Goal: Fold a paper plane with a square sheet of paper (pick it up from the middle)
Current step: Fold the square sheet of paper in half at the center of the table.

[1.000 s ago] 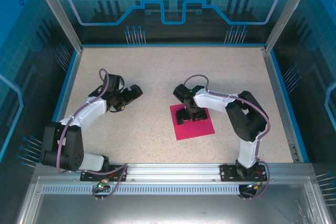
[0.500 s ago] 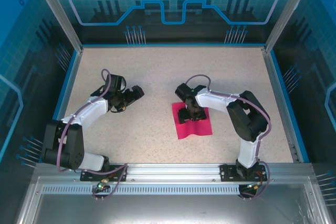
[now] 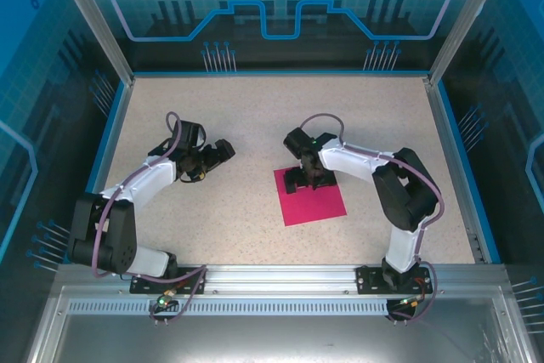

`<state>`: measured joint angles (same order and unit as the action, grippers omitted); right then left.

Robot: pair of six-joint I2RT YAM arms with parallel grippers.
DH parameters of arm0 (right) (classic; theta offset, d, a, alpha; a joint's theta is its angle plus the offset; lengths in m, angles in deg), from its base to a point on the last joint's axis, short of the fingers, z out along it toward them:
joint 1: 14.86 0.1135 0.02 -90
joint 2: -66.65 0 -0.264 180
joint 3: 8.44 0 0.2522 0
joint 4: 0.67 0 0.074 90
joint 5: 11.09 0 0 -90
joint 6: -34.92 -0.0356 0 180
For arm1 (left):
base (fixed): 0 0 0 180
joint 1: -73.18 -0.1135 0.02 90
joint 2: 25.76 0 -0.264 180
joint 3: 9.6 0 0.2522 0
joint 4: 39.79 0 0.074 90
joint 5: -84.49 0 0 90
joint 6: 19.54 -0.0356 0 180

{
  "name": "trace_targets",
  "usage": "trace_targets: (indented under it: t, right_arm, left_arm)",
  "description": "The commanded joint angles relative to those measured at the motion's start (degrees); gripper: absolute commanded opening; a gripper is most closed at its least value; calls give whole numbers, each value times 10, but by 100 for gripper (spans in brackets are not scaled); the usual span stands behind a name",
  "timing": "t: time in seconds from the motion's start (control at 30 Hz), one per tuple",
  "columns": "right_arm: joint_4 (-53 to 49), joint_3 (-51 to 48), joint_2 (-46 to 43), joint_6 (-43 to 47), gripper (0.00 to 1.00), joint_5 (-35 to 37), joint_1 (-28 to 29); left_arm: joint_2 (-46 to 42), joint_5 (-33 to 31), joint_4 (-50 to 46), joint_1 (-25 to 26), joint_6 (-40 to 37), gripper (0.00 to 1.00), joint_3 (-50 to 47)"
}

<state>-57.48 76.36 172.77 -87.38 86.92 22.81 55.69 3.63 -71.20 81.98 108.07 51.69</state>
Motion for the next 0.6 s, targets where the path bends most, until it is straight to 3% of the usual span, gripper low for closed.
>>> trace_targets:
  t: [0.0, 0.33, 0.57]
  right_arm:
    - [-6, 23, 36, 8, 98, -1, -12]
    - [-4, 22, 88, 6, 92, -2, -12]
    - [11, 8, 91, -3, 75, -21, -13]
  left_arm:
    - [0, 14, 1, 5, 8, 99, 13]
    - [-2, 12, -2, 9, 7, 99, 10]
    - [4, 13, -1, 10, 7, 99, 12]
